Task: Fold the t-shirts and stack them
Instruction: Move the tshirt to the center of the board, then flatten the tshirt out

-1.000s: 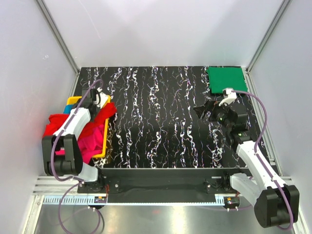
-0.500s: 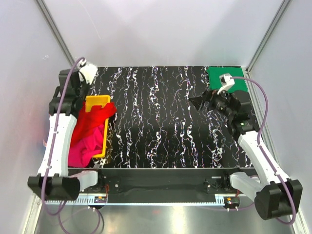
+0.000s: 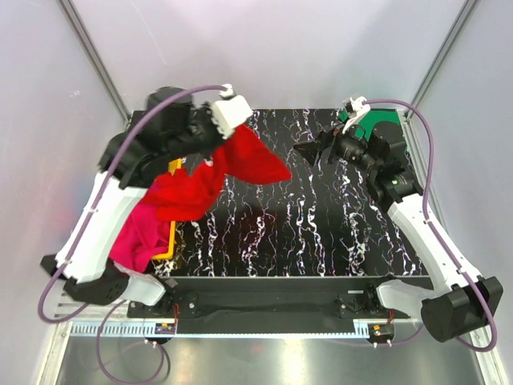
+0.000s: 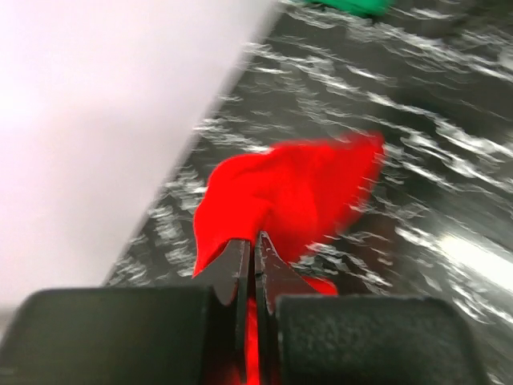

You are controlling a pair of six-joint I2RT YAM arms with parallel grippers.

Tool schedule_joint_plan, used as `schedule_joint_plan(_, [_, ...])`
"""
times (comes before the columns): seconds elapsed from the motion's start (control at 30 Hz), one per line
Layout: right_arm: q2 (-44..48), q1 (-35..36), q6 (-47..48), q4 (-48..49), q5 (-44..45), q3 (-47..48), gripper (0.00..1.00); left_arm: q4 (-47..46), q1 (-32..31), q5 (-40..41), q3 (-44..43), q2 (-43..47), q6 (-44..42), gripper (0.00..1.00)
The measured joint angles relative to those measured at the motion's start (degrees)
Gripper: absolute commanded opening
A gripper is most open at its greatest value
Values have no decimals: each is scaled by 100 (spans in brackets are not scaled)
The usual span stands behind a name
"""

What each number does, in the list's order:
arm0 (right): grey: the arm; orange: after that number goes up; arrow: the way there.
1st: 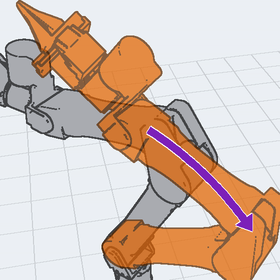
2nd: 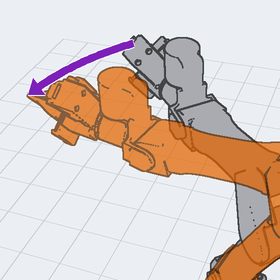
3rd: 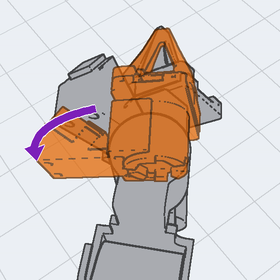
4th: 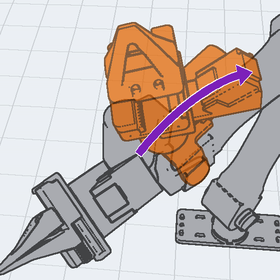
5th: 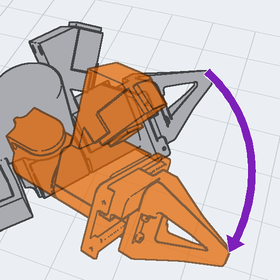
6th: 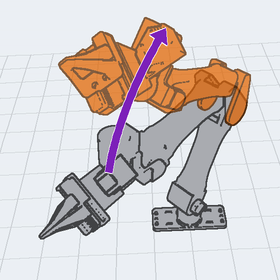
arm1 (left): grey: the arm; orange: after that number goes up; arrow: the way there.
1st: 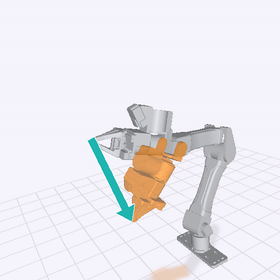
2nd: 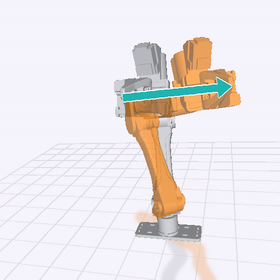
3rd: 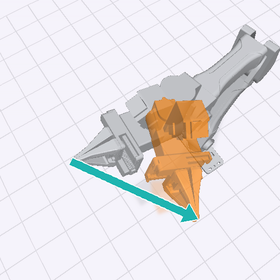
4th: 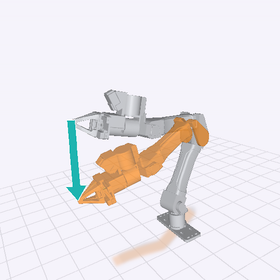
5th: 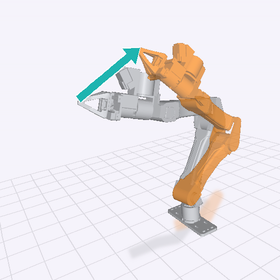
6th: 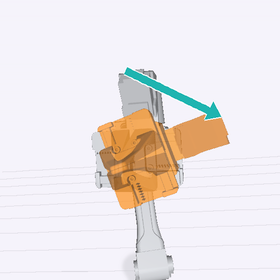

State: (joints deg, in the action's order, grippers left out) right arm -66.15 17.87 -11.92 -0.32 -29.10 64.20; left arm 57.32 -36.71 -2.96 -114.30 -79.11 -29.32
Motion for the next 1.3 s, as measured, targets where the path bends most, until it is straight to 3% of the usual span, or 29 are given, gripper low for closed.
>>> schedule_joint_plan(0.2, [-118,-28,411,-966,391,177,100,101,48,-730,490,-907,105,0])
schedule_joint_plan(0.37, [-323,-31,699,-1314,363,72,74,-398,511,-1001,1167,-1816,216,0])
schedule_joint_plan(0.57, [-1565,-35,684,-942,-94,-24,69,-872,826,-1257,2087,-2159,214,0])
schedule_joint_plan(0.63, [-2138,-37,551,-686,-240,-68,69,-1016,896,-1300,2247,-2177,216,13])
schedule_joint_plan(0.67, [-2376,-37,487,-579,-313,-68,69,-1093,942,-1309,2267,-2201,229,29])
schedule_joint_plan(0.7, [-2647,-37,404,-424,-380,-48,71,-1174,997,-1314,2267,-2236,210,73])
schedule_joint_plan(0.77, [-3206,-37,225,-245,-516,90,75,-1377,1119,-1303,2267,-2319,264,98])
schedule_joint_plan(1.0, [-4387,81,-122,79,-723,730,79,-1558,1298,-1276,2354,-2387,498,99])
schedule_joint_plan(1.3, [-5180,286,-358,-37,-745,1182,79,-1585,1397,-1261,3969,-1574,518,99])
